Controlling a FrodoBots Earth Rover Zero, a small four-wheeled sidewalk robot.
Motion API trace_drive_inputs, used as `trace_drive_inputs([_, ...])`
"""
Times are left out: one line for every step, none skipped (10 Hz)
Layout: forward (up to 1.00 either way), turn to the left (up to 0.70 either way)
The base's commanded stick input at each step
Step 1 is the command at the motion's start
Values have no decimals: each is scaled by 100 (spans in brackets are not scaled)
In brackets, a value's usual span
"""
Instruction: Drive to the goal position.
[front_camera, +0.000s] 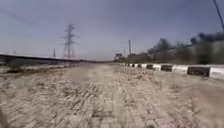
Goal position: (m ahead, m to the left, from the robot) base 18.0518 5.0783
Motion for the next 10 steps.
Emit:
trace_drive_inputs([100,0])
trace_drive_inputs([100,0])
trace_drive_inputs([100,0])
trace_drive_inputs([100,0])
trace_drive_inputs([100,0])
trace_drive_inputs([100,0])
trace_drive_inputs([100,0])
trace_drive_inputs([100,0])
trace_drive_inputs([100,0])
trace_drive_inputs([100,0])
